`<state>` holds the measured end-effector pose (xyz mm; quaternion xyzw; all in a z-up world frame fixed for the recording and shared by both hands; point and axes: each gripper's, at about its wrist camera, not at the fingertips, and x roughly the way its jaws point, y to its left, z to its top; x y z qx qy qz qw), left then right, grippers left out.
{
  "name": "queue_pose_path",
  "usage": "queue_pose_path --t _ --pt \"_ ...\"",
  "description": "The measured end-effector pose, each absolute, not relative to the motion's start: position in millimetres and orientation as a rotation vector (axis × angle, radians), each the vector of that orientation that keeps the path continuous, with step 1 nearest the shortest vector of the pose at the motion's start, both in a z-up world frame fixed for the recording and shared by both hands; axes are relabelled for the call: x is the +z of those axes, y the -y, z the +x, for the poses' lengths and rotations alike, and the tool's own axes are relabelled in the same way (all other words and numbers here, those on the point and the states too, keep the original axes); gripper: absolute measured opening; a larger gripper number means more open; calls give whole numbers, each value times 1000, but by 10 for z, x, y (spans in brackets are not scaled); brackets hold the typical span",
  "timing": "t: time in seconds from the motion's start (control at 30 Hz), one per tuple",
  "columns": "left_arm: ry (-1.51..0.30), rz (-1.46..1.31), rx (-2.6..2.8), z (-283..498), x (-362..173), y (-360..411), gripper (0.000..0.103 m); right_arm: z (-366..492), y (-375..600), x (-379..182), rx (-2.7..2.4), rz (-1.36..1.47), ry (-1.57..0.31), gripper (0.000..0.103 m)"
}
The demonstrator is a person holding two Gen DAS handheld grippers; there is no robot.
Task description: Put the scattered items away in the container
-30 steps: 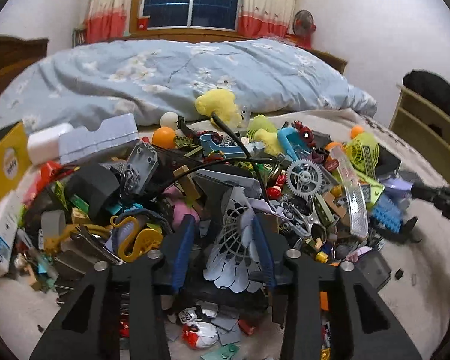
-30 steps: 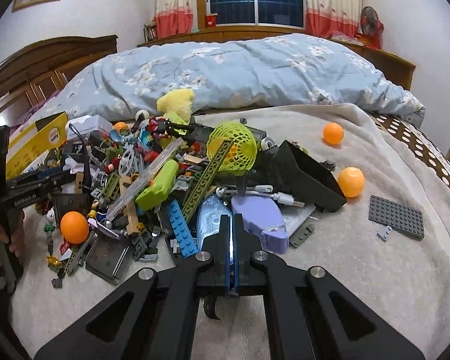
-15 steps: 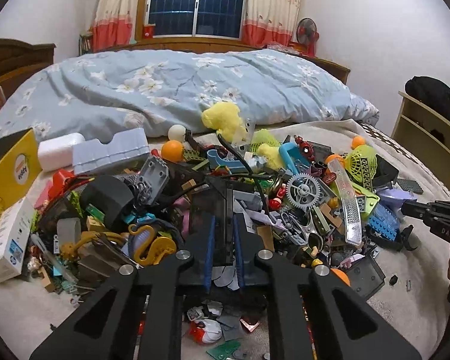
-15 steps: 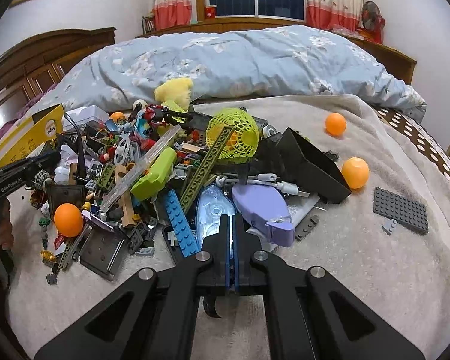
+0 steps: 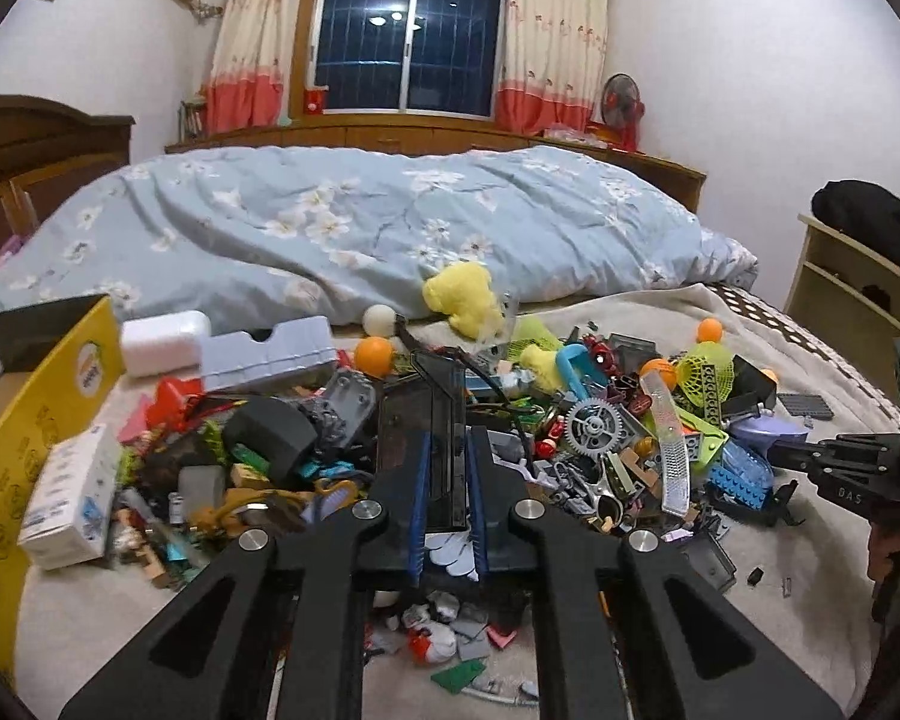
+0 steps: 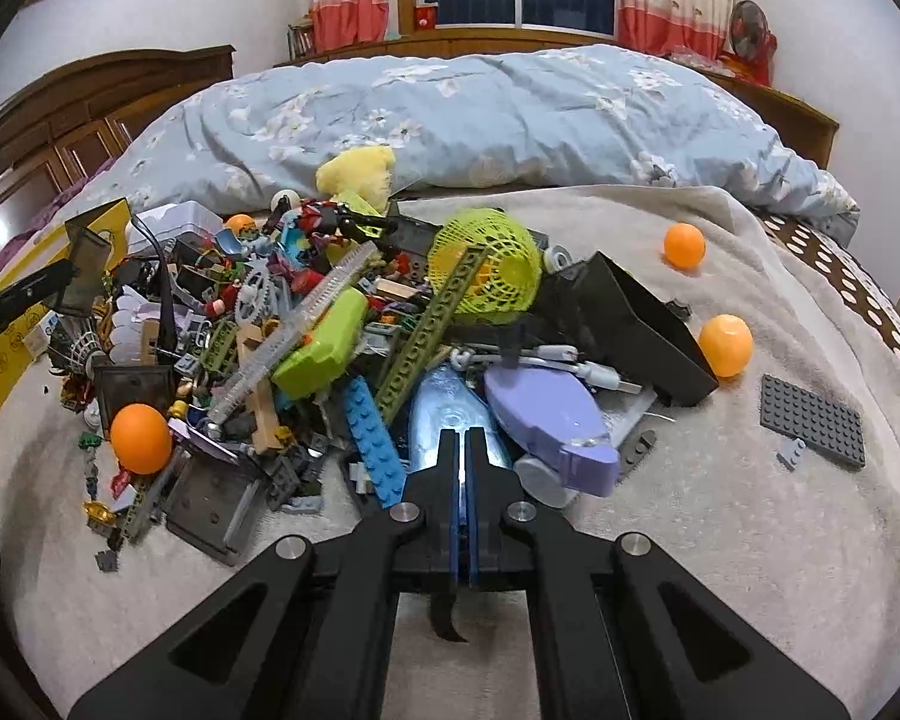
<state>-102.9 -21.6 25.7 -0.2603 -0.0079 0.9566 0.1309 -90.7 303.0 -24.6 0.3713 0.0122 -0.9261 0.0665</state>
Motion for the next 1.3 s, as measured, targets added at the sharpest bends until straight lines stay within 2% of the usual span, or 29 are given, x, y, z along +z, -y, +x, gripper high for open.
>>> queue_pose_path --t 0.2,0.27,0.33,0.4,0.7,1.3 --pt "-14 -619 2827 -758 466 216 13 -873 -2684 -117 -2718 1021 -59 4" --pt "-15 -601 2823 -715 515 229 13 -862 -2571 -104 -2676 1004 -54 14" --pt "-22 -595 2826 -690 541 246 13 -850 -2471 -108 -2642 995 -51 48" --pt "-31 -602 2829 -678 545 269 13 -801 -2361 -103 -2614 960 -55 58" --pt "-33 -603 2848 -625 534 391 13 -689 -1815 -15 -2519 883 -145 59" --pt "-23 -698 2969 -350 404 1213 13 -920 -1002 -421 -2439 979 -226 60"
